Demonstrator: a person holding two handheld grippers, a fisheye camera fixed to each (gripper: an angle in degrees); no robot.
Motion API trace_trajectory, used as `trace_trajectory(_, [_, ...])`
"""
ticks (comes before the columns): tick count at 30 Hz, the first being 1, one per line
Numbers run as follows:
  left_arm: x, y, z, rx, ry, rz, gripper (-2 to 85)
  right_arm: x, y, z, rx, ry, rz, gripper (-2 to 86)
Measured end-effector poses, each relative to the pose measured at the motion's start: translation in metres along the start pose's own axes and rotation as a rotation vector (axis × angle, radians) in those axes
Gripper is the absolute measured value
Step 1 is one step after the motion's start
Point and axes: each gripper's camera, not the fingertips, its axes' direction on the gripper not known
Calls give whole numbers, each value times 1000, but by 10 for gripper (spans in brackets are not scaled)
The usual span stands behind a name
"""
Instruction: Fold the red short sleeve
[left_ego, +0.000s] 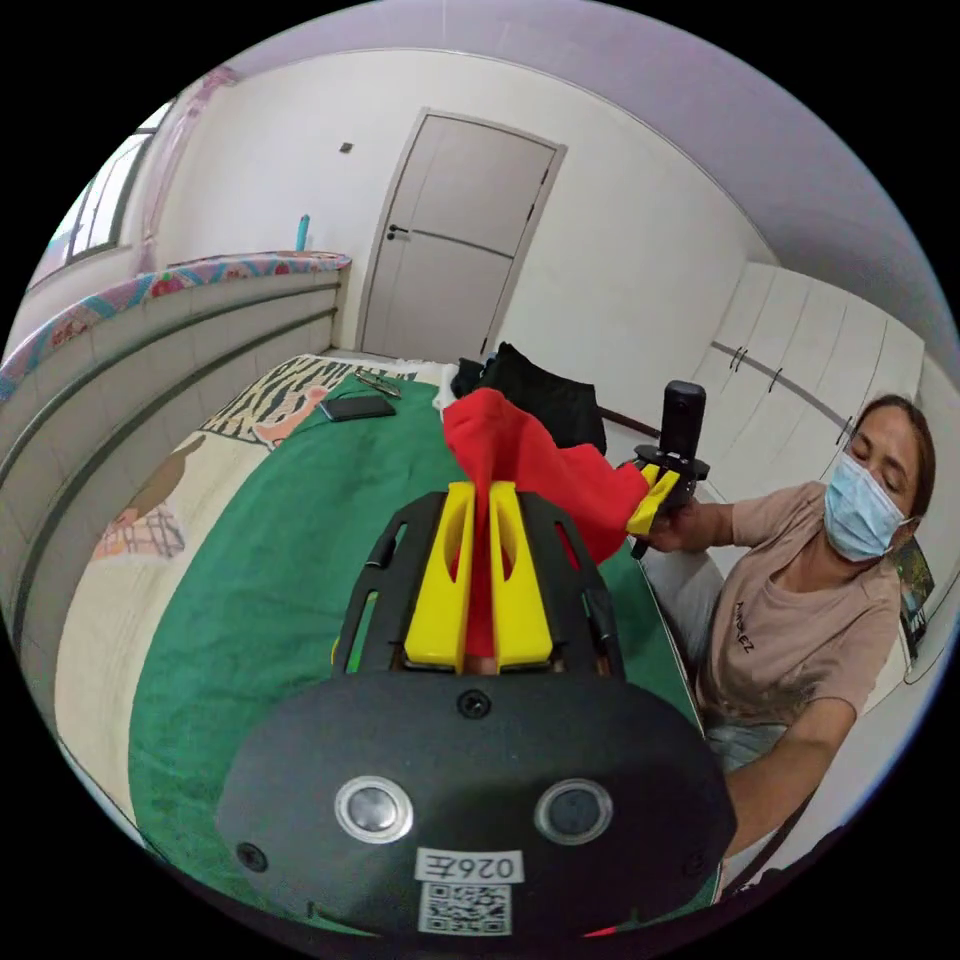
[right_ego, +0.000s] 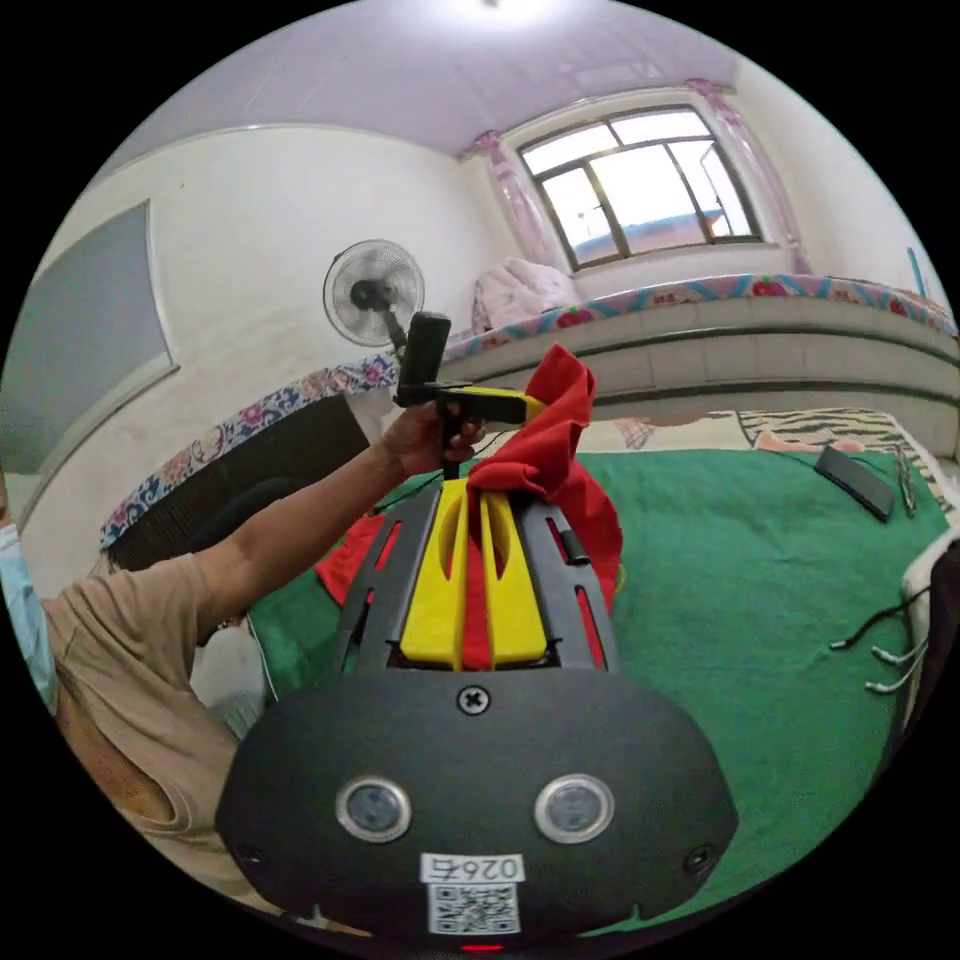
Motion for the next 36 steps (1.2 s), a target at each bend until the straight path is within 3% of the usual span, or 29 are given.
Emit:
trace_trajectory(4, [-10, 77, -41, -32, -51, -136, 30, -42, 3, 82, -172, -50, -58, -12])
trace_trajectory(9, [-44, 165, -80, -88, -154, -506, 62, -83, 28, 205, -634, -63, -231, 15])
trace_trajectory(11, [-39, 191, -114, 33, -225, -587, 50, -88, 29, 217, -681, -132, -235, 22])
trace_trajectory(14, [-15, 187, -135, 211, -227, -525, 2, -88, 18, 220, -674, -187, -245, 19])
trace_trajectory(16, [-6, 170, -123, 208, -193, -482, -5, -78, 12, 219, -638, -127, -217, 11])
trace_trajectory(18, [-5, 151, -95, 130, -163, -456, -8, -54, 10, 226, -631, -6, -134, -3])
trace_trajectory(21, [-28, 138, -15, -318, -218, -527, -9, -20, 24, 259, -838, 83, -50, -8])
trace_trajectory(22, [-41, 140, 9, -455, -182, -593, -9, -14, 23, 260, -818, 50, -25, -8])
trace_trajectory(25, [-40, 125, -13, -293, -102, -632, -9, 8, 10, 239, -691, -27, 101, -9])
trace_trajectory(31, [-3, 77, -39, -57, -296, -483, 6, 58, -1, 192, -578, 135, 205, -3])
trace_trajectory(36, [-7, 34, 36, -181, -366, -355, 125, 123, 19, 176, -539, -1, 463, 44])
